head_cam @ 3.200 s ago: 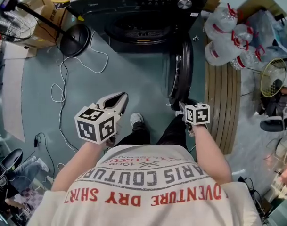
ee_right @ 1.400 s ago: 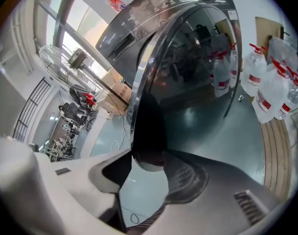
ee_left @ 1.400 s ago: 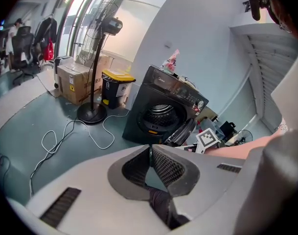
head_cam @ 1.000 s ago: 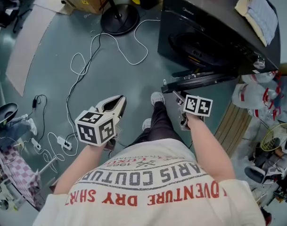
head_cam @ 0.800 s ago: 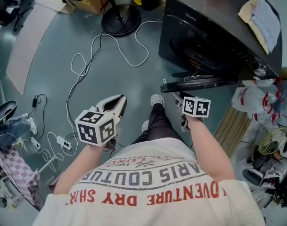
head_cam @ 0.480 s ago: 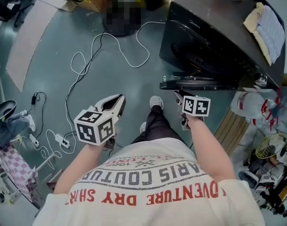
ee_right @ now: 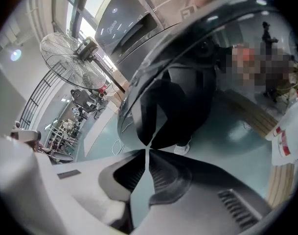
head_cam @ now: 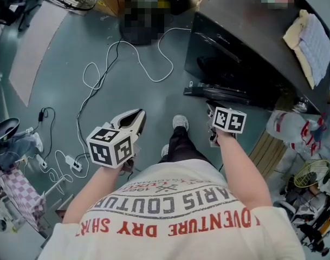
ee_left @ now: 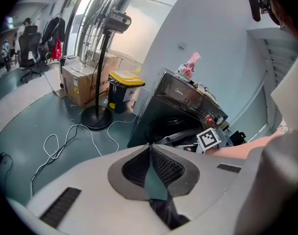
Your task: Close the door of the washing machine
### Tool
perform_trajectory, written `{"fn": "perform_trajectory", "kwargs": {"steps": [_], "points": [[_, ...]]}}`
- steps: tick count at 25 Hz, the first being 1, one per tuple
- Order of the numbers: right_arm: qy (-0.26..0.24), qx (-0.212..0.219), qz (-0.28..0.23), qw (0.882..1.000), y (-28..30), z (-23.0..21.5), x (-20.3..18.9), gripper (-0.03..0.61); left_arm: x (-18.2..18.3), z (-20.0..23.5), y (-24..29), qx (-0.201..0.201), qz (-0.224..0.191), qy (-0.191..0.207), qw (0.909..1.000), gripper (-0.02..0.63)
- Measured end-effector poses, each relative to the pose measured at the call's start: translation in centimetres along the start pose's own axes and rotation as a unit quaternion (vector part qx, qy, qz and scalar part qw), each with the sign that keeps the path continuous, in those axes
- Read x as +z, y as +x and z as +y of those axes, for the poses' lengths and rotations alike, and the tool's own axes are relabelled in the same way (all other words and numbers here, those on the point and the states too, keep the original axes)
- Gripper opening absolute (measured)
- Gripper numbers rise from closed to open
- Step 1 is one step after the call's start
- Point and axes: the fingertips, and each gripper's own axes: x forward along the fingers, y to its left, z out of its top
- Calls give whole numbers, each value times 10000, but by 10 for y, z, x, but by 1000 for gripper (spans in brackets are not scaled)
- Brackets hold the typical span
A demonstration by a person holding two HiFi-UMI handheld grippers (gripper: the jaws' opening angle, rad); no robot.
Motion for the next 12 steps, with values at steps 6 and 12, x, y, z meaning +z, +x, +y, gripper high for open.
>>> {"fn": "perform_trajectory", "kwargs": {"steps": [6,12], "points": [[293,216,-141,9992,7,-5,28,31,22,-4,16,7,38,51,10000,38],[162,190,-243,9994,14,-13,61,28,51,-5,38,-24,-41,79,10000,38]]}}
